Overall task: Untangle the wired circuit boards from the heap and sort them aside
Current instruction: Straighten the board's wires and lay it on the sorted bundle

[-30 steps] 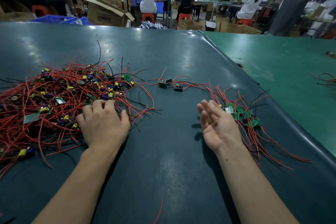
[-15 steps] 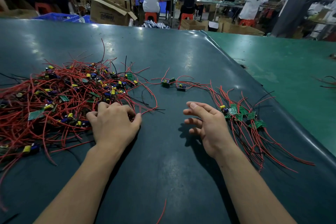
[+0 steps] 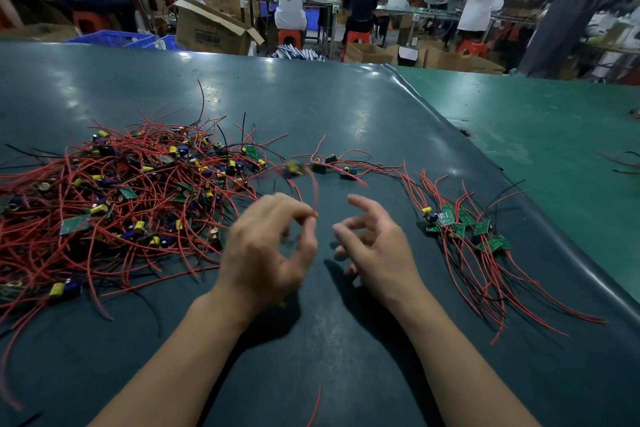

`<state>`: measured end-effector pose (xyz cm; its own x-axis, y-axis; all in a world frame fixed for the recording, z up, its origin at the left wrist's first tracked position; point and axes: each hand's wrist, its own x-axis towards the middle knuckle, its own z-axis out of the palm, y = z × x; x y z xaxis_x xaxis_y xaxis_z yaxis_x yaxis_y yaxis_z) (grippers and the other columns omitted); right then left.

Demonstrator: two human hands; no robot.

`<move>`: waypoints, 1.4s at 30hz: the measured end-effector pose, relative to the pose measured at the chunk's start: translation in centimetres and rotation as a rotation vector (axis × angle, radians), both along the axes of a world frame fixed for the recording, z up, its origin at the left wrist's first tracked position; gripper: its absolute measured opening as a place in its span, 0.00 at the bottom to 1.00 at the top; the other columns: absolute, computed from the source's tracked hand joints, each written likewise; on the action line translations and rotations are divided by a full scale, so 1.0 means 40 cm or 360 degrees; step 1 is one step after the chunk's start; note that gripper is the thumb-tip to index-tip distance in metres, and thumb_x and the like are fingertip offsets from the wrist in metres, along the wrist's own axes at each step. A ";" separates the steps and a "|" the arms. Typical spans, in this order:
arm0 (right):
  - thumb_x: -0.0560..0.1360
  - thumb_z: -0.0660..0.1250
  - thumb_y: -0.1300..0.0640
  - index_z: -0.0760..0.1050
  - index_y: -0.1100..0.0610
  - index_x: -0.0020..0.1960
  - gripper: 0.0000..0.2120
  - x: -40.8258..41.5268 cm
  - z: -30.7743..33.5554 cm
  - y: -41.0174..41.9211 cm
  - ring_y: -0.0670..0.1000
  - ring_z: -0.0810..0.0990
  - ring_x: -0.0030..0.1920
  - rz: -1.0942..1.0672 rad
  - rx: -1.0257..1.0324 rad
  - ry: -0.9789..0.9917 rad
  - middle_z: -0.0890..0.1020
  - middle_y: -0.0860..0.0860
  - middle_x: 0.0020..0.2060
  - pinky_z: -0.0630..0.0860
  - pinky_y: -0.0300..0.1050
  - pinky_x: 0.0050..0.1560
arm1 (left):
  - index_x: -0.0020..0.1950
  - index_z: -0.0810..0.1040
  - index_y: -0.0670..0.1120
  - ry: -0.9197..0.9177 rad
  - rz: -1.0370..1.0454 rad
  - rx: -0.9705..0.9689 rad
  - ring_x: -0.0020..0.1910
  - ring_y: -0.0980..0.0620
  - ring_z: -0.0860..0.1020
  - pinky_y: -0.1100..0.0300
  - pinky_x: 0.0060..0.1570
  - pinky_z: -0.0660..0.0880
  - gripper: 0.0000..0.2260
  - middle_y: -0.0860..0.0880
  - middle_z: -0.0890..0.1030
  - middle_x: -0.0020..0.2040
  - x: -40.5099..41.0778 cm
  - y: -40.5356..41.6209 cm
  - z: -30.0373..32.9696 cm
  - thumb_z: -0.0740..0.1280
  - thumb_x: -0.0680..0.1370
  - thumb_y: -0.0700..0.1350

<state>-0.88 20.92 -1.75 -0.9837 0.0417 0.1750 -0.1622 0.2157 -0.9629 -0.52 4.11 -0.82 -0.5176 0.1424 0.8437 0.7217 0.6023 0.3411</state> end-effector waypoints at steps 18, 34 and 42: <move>0.80 0.63 0.58 0.84 0.56 0.48 0.10 0.009 0.056 -0.004 0.46 0.75 0.25 0.0050 -0.1199 -0.0254 0.78 0.52 0.28 0.72 0.35 0.25 | 0.61 0.81 0.45 -0.1138 -0.0412 0.0255 0.30 0.52 0.79 0.60 0.33 0.77 0.24 0.54 0.84 0.39 0.010 0.042 -0.024 0.68 0.72 0.60; 0.75 0.71 0.60 0.82 0.61 0.41 0.06 -0.003 0.031 -0.032 0.43 0.71 0.24 -0.0233 -0.0956 -0.0239 0.78 0.50 0.27 0.65 0.33 0.21 | 0.47 0.84 0.40 -0.1167 -0.0547 0.1339 0.31 0.53 0.81 0.64 0.34 0.77 0.08 0.48 0.84 0.35 -0.010 0.060 -0.004 0.74 0.70 0.33; 0.77 0.68 0.62 0.80 0.60 0.39 0.08 -0.028 0.050 0.035 0.41 0.69 0.22 -0.0532 -0.1346 -0.0220 0.76 0.48 0.25 0.64 0.32 0.20 | 0.47 0.84 0.41 -0.1137 -0.0495 0.1637 0.31 0.52 0.80 0.64 0.34 0.77 0.06 0.46 0.83 0.34 -0.023 0.043 0.002 0.73 0.71 0.33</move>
<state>-2.00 22.30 0.25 -0.9073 0.3882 -0.1615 -0.0898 -0.5541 -0.8276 -1.42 5.82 -0.72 -0.9597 -0.2085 0.1883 0.2497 -0.3257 0.9119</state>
